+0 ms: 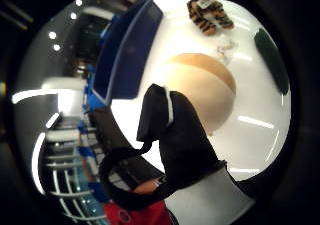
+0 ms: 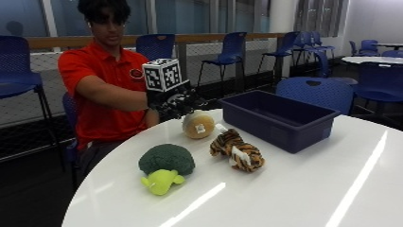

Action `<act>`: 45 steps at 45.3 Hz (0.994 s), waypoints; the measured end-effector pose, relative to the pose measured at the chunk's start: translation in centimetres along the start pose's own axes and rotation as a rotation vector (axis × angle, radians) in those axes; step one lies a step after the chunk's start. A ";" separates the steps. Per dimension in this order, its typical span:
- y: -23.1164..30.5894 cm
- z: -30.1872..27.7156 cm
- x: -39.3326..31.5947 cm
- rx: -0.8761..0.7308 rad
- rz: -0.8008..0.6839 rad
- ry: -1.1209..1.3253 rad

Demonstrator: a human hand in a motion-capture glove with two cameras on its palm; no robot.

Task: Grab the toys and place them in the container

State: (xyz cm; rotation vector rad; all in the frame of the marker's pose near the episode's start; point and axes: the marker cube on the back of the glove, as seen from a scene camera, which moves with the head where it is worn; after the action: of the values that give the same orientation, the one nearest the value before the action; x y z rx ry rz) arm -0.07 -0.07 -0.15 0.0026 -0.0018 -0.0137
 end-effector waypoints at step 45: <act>-2.8 5.7 -6.8 -0.142 -0.091 -0.016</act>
State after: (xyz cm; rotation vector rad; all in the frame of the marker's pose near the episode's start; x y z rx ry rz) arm -6.95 -2.79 5.55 -0.1394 -0.0165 -0.1048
